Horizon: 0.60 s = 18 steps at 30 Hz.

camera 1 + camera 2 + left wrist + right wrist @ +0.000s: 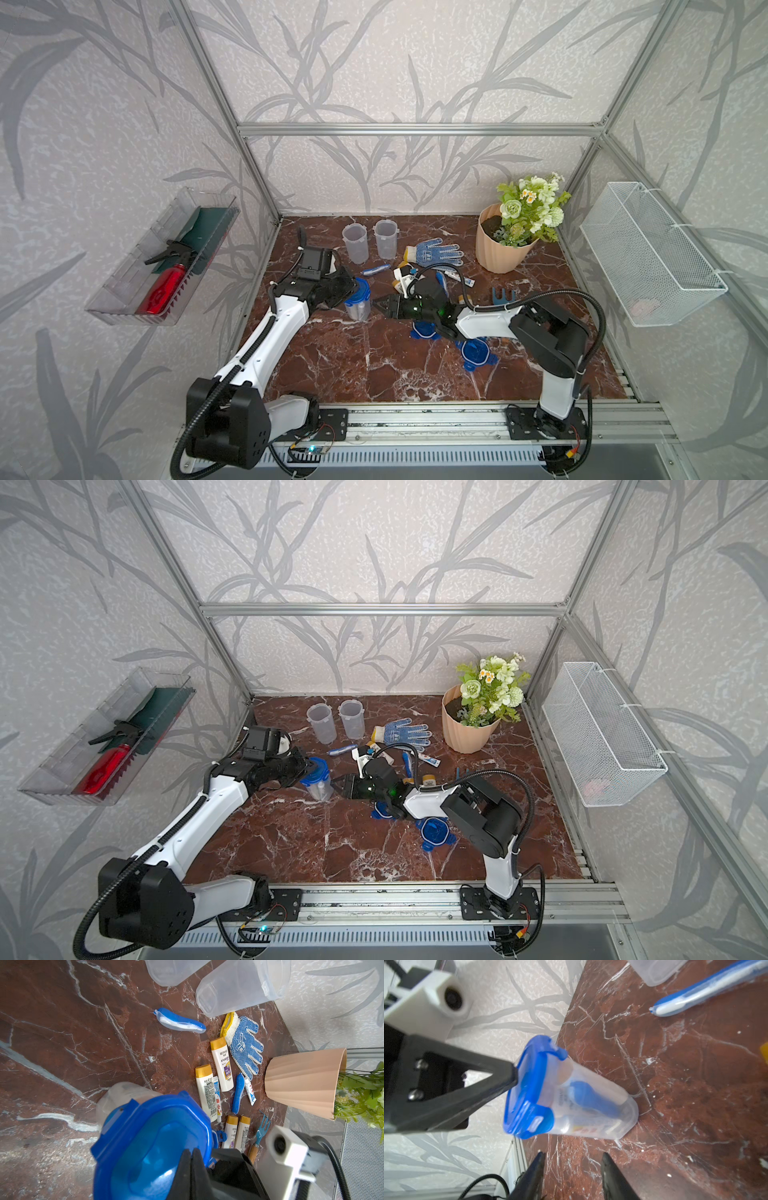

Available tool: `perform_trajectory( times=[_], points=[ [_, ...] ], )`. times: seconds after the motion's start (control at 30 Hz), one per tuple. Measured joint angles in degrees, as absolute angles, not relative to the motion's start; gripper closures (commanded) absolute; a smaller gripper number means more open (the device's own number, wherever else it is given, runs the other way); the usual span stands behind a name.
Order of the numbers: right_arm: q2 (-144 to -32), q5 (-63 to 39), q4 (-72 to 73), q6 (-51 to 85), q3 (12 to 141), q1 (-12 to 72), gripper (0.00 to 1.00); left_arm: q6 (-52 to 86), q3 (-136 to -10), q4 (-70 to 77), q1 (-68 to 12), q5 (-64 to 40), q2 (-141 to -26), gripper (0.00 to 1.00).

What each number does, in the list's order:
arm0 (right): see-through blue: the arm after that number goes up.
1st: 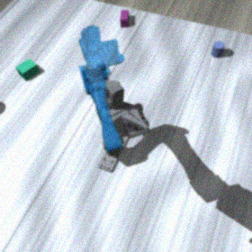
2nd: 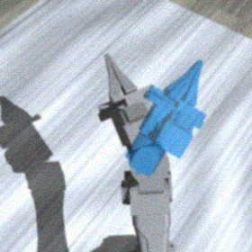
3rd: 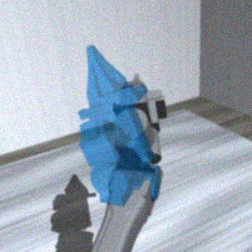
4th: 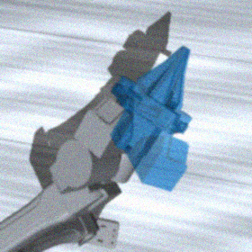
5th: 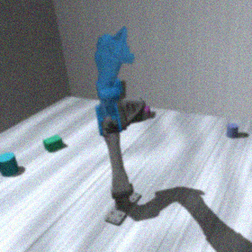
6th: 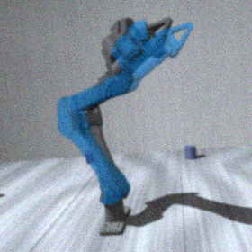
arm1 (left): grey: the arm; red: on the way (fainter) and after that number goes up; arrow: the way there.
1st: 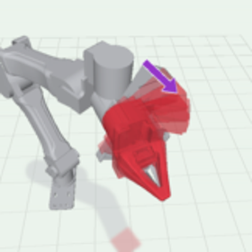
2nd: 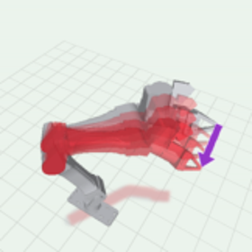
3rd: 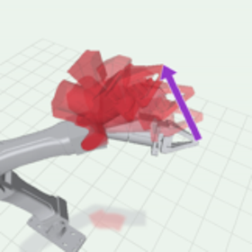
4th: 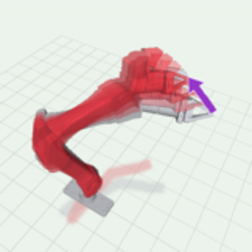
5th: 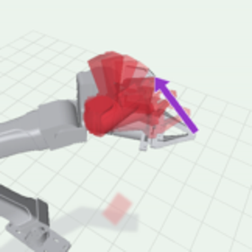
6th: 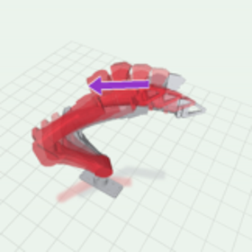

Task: Take out toiletry kits
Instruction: Unfasten the latch on the container.

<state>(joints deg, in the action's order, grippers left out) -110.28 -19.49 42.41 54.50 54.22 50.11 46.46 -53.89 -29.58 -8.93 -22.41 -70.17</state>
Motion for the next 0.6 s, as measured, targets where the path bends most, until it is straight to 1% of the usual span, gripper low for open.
perform_trajectory(
  times=[0.23,0.6],
  points=[
    [-112.36,-22.90,49.23,59.70,54.72,49.67,0.54,46.65,-51.90,-27.62,-8.93,-23.03,-68.88,1.00],
    [-117.10,-26.11,57.39,65.43,57.63,49.67,0.55,47.16,-50.41,-25.61,-8.93,-23.64,-68.16,1.00]
  ],
)
